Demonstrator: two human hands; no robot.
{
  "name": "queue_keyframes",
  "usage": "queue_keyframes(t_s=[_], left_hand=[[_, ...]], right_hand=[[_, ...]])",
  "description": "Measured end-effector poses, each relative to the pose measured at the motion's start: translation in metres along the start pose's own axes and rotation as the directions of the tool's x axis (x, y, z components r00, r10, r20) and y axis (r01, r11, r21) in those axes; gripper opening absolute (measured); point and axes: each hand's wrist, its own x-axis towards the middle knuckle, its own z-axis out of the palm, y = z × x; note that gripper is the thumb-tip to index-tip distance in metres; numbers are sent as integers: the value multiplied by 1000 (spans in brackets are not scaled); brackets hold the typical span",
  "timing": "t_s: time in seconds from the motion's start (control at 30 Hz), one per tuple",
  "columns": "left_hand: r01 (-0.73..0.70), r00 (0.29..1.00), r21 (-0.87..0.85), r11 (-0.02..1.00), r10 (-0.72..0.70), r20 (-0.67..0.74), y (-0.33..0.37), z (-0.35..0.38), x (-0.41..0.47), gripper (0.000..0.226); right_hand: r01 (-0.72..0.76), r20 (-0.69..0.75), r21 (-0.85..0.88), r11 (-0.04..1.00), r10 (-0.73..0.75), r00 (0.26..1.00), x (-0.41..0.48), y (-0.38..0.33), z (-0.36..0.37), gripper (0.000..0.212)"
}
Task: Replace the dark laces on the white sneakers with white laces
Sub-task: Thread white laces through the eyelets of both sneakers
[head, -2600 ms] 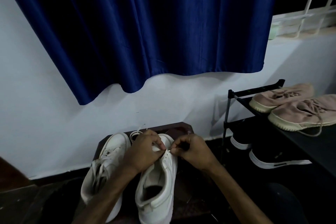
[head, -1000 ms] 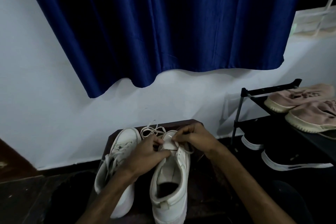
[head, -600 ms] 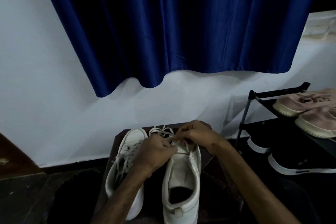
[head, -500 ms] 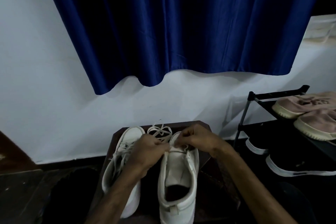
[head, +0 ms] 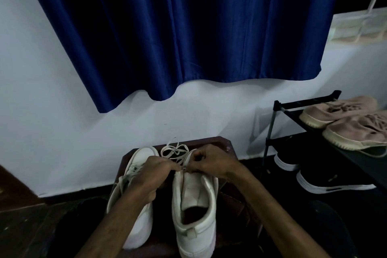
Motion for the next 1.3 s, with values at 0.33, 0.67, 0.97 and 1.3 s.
queue_keyframes(t_s=[0.33, 0.67, 0.97, 1.3], left_hand=[[-167, 983, 163, 972, 152, 103, -7, -1, -2, 20], [-112, 990, 148, 983, 98, 102, 5, -4, -10, 20], [-283, 949, 197, 939, 304, -82, -13, 12, -6, 4], [-365, 861, 556, 747, 498, -104, -2, -8, 4, 18]], right_hand=[[86, -78, -278, 957, -112, 991, 4, 2, 12, 15], [85, -117, -62, 994, -91, 989, -12, 20, -10, 31], [234, -119, -45, 971, -237, 964, -18, 47, -18, 22], [316, -144, -141, 938, -335, 931, -11, 57, -13, 18]])
